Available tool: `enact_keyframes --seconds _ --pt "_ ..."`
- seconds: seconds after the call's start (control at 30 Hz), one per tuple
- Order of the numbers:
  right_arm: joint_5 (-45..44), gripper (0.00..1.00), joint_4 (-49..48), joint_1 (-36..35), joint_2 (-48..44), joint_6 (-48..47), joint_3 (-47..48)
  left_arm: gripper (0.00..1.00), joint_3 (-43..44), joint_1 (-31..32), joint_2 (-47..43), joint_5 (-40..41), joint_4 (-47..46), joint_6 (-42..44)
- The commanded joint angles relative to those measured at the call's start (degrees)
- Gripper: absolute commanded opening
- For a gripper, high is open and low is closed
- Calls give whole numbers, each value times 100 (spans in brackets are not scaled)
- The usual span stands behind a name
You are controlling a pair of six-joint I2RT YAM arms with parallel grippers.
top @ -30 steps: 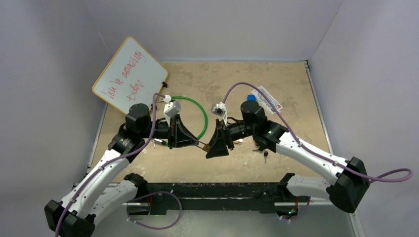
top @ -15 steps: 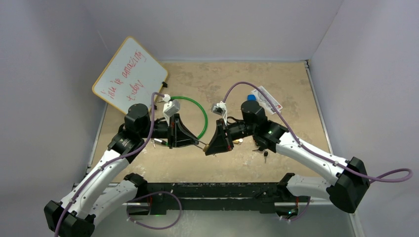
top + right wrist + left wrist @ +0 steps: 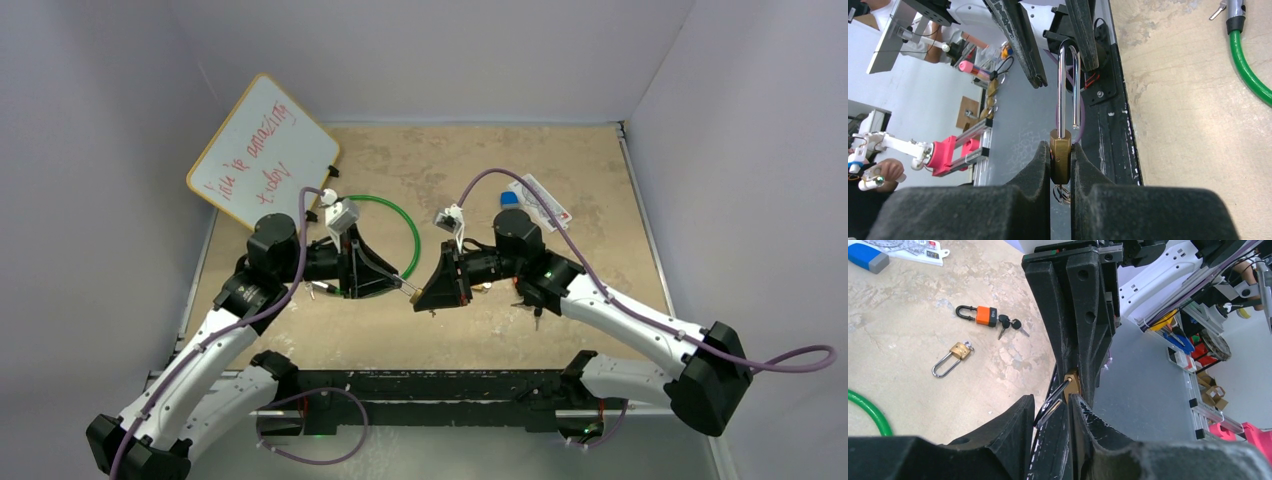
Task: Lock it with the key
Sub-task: Lock the lock.
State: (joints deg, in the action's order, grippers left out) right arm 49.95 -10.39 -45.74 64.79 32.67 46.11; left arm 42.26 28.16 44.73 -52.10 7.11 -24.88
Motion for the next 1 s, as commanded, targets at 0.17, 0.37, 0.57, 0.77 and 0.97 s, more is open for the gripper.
enact_keyframes --seconds 0.17,0.37,0.57,0.77,0.97 --pt "-106 0 -394 -14 -216 147 -107 9 71 5 20 145 157 191" --pt "-159 0 -464 -14 -181 104 -104 0 50 5 -45 154 142 130" --pt "-200 0 -645 -14 -121 161 -71 0 -97 5 -112 170 -145 -92" --pt "-228 0 -1203 -15 42 506 -90 0 -358 5 -127 259 -436 -312" --pt "-638 0 -1317 -14 159 557 -36 0 -682 5 -279 311 -823 -613"
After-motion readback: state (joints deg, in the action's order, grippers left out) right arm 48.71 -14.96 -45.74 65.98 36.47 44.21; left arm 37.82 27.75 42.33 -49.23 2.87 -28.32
